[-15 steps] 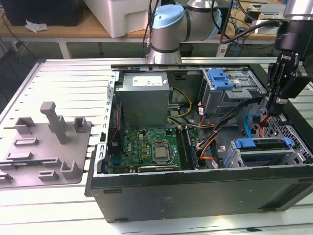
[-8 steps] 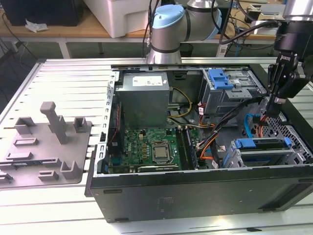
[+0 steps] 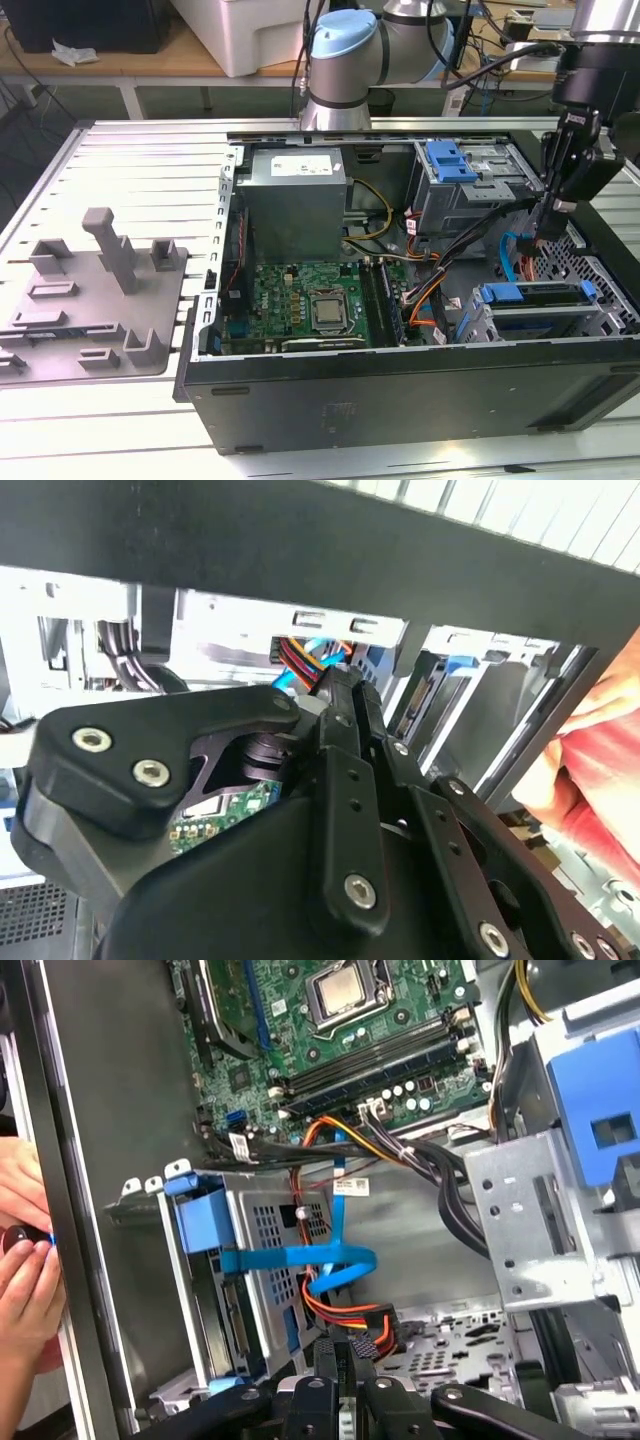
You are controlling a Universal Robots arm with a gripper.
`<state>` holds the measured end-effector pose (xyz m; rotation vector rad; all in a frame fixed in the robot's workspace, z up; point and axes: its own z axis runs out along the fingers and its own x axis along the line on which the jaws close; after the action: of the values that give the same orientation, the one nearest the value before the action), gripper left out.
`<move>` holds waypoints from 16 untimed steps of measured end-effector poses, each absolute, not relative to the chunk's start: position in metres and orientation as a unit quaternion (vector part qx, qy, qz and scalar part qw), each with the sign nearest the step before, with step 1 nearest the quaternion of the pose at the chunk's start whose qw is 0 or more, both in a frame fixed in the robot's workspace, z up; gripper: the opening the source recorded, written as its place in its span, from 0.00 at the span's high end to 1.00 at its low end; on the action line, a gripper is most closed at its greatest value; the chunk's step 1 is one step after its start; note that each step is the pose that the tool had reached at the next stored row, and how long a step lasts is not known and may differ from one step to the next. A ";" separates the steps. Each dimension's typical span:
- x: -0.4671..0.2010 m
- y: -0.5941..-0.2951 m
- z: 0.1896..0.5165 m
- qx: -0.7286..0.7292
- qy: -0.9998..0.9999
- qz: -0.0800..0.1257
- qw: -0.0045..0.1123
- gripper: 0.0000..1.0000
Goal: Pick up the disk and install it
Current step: 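Insert the first disk wire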
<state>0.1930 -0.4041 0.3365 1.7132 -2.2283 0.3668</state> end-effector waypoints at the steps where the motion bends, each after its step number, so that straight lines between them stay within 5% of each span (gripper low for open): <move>1: 0.191 -0.404 0.336 0.598 -0.777 0.127 0.152 0.83; 16: 0.186 -0.409 0.345 0.616 -0.770 0.115 0.123 0.83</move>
<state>0.1864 -0.4087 0.3454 1.7964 -2.2458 0.3354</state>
